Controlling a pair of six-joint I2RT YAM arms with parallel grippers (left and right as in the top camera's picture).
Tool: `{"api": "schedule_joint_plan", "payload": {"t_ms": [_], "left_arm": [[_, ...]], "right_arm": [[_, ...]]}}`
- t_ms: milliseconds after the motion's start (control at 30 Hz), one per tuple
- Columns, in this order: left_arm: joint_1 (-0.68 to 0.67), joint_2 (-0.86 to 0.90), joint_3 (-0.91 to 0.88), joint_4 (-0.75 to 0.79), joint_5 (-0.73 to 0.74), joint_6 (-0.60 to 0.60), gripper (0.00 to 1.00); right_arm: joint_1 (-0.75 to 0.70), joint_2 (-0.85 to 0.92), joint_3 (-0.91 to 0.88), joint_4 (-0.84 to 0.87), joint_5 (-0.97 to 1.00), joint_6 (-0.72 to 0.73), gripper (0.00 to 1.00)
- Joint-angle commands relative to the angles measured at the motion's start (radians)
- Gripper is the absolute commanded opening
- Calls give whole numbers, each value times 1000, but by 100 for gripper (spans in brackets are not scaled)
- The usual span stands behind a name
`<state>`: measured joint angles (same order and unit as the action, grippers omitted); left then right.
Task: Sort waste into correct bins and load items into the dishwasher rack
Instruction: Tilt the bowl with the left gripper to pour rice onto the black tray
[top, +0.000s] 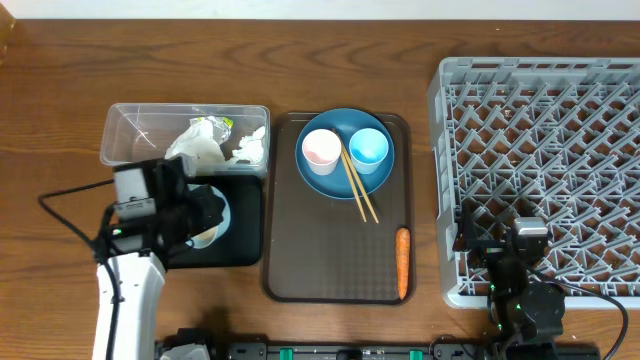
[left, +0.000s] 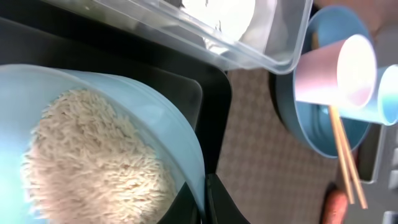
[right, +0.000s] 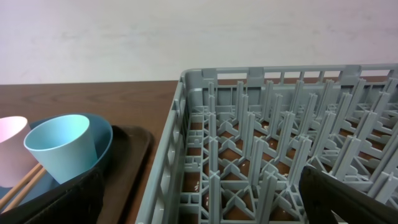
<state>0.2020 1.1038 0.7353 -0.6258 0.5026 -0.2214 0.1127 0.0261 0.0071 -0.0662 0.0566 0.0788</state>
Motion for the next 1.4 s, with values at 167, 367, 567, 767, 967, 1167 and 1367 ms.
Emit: {"api": "schedule_joint_plan", "payload": {"t_ms": [167,367,567,767,967,1167,1367], "left_arm": [[185,36,26,-1,245,144,6],[295,58,26,-1,391,192,6],[380,105,26,-1,535,239,6],[431,177,26,-1,708,291,6],[452,251,26,-1,813,314,6],[454,302,25,-1,911,345,6],[454,323,21,-1,988,353,6]], "right_arm": [[8,0,-2,-3,6,-6,99],[8,0,-2,-3,6,-6,99],[8,0,-2,-3,6,-6,99],[8,0,-2,-3,6,-6,99],[8,0,-2,-3,6,-6,99],[8,0,-2,-3,6,-6,99],[8,0,-2,-3,6,-6,99]]}}
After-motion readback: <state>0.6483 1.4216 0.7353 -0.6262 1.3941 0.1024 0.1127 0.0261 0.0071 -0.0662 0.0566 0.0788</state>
